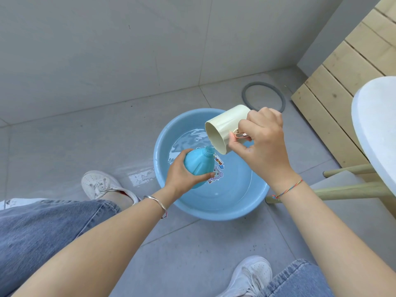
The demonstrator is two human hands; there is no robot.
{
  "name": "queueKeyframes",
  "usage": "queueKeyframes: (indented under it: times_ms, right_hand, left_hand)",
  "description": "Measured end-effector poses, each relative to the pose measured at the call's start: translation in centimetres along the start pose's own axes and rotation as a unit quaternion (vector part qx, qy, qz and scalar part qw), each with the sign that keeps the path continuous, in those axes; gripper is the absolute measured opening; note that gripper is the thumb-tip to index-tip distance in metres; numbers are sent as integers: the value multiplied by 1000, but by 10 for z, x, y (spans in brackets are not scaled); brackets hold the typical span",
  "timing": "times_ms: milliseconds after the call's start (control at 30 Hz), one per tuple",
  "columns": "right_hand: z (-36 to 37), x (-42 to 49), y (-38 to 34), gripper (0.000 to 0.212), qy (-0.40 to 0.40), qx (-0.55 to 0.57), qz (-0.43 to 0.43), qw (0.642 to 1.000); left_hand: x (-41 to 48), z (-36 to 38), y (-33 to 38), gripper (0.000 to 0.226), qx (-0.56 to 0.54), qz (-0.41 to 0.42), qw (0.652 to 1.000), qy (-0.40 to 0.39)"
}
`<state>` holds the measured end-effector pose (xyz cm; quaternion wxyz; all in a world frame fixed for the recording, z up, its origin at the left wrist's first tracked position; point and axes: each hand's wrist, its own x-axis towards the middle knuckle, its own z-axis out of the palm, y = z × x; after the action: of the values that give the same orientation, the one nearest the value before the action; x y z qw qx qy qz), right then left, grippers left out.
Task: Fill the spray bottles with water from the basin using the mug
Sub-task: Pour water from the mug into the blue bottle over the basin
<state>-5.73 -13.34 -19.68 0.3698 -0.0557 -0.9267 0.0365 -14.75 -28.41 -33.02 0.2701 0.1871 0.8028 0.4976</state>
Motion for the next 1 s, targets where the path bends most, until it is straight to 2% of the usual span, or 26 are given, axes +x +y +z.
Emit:
queueKeyframes:
  times_ms: [167, 233, 300, 367, 467, 600, 700, 800, 933, 1000]
  right_hand:
    - [1, 0, 2, 36, 12, -6, -6, 1000]
    - [3, -3, 4, 35, 29, 11, 63, 998]
    - [6, -9, 10, 34, 46, 52, 203, 977]
    - [10, -18, 19, 37, 66, 136, 349, 925]
    - [12, -28, 29, 43, 112, 276, 520, 801]
    - [13, -39, 35, 45, 143, 357, 646, 659]
    - [4, -31, 35, 40, 181, 407, 670, 594]
    - [-12, -10, 31, 37, 210, 456, 656, 564]
    - [-47, 22, 34, 44, 225, 492, 626, 562]
    - [-75, 38, 36, 40, 239, 499, 614, 564]
  left_hand:
    - [1, 1, -1, 79, -4, -3, 1000, 1]
    - [1, 1, -1, 82, -12, -6, 1000, 2]
    - [1, 1, -1, 83, -15, -4, 1000, 1]
    - [1, 0, 1, 80, -12, 4, 1000, -1]
    - [0, -1, 5, 75, -17, 11, 1000, 0]
    - [-2, -1, 10, 76, -33, 3, 999, -2]
    - [-3, -4, 21, 76, -34, 15, 999, -10]
    - [-6, -10, 40, 74, -40, 33, 998, -23]
    - [-9, -18, 73, 75, -43, 61, 996, -49]
    - [-12, -21, 95, 79, -40, 79, 994, -64]
